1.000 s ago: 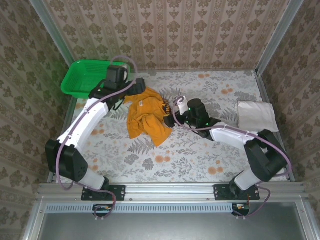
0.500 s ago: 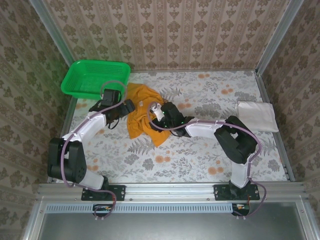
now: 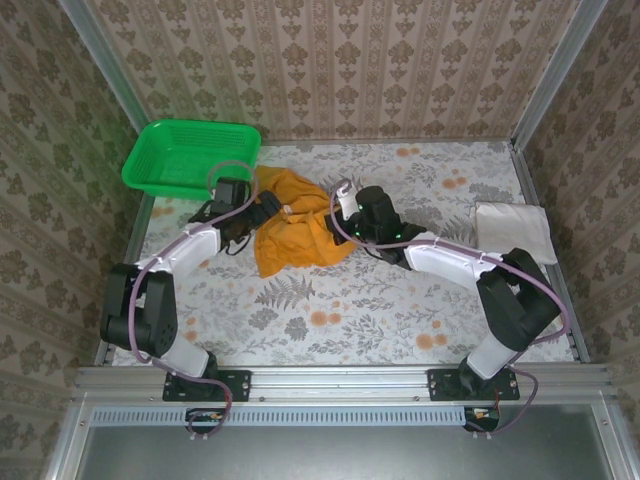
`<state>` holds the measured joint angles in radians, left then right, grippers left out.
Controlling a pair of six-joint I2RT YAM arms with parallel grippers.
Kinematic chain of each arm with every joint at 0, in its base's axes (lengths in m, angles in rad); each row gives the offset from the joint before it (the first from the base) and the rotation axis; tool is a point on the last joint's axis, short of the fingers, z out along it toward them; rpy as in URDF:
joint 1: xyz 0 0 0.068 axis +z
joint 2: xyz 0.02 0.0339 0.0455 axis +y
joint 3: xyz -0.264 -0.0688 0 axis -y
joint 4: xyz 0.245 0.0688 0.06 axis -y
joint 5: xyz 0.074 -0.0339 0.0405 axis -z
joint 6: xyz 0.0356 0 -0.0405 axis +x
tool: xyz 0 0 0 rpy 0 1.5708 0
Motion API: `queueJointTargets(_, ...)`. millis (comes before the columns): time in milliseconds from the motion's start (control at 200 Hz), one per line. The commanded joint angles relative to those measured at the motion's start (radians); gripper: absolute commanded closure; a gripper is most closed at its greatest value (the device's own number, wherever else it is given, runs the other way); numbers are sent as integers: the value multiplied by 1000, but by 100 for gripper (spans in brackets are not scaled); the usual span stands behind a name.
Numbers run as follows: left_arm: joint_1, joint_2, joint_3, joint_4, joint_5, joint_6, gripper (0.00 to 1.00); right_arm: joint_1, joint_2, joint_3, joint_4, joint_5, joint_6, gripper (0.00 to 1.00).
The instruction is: Fold and stack the t-shirts
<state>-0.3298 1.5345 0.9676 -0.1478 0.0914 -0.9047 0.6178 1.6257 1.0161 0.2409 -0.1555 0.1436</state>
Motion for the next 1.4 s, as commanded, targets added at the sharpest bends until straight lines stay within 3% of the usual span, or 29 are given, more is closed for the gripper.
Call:
queueJointTargets(0, -62, -53, -45, 61, 8, -138, 0, 11, -5, -18, 31, -87, 58, 100)
queueJointTargets(210, -112, -186, -177, 93, 0, -222, 0, 33, 12, -6, 61, -166, 61, 100)
queueJointTargets(420, -115, -188, -237, 210, 62, -338, 3, 76, 49, 15, 37, -267, -8, 100)
queueJointTargets(715, -70, -82, -184, 223, 75, -328, 28, 120, 61, 39, -13, -294, -77, 100)
queueJointTargets(845, -68, -21, -173, 257, 104, -356, 34, 125, 73, 50, -16, -301, -81, 100)
queueJointTargets(1045, -66, 17, -115, 229, 110, -328, 59, 136, 117, 95, -73, -322, -118, 100)
queueJointTargets(1125, -65, 4, -93, 180, 98, -306, 59, 137, 119, 92, -74, -319, -119, 100)
queueJointTargets(1255, -66, -48, -80, 87, 46, -272, 45, 136, 113, 81, -73, -302, -124, 100)
queueJointTargets(1395, -67, -90, -71, 13, 13, -242, 45, 136, 118, 77, -67, -302, -125, 100)
